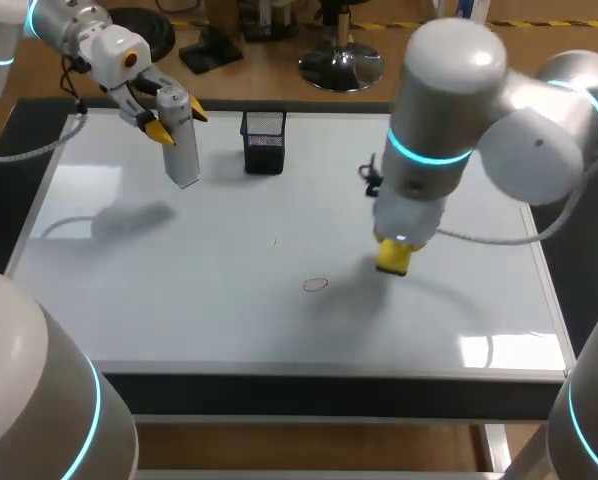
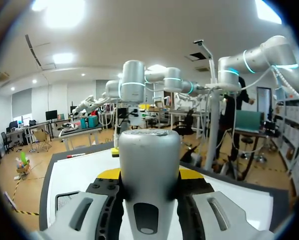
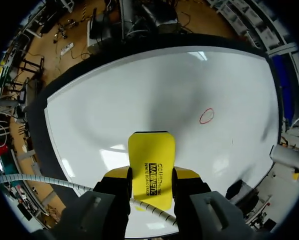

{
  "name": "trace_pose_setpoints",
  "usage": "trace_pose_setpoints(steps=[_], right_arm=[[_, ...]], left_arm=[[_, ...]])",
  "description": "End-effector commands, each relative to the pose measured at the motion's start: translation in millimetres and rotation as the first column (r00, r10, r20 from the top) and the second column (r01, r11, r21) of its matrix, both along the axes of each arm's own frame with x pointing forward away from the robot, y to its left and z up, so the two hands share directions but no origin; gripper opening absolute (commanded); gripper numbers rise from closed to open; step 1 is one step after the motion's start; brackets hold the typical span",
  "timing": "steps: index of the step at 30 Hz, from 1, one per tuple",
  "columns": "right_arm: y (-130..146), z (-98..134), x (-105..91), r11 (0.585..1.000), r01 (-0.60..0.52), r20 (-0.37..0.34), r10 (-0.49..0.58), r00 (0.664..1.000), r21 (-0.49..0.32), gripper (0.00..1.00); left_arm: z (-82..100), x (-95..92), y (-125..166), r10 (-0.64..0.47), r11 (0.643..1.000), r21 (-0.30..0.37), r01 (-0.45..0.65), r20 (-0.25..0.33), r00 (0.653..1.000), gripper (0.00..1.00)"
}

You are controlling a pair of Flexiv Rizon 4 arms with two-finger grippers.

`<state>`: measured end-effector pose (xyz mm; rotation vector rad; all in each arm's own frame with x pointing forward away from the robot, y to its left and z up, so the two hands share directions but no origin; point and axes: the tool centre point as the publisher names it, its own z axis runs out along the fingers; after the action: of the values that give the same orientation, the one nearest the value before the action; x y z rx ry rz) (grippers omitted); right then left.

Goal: Pick up the inspection probe, press it on each red-marked spot on the whiteboard one by one, put down the probe, pick up the eraser, and wipe off all the red marks.

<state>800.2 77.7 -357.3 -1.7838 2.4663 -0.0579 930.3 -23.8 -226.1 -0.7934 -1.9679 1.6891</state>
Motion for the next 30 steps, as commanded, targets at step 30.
trace_pose_setpoints(steps=[30], right_arm=[[163,-46,-33.1,0.93,-0.367,-0.036,0.366,0.93,-0.013,0.0]], left_arm=[[1.5,-0.3,0,-0.001,1.0,0.001,0.001,0.002,1.0,0.0]])
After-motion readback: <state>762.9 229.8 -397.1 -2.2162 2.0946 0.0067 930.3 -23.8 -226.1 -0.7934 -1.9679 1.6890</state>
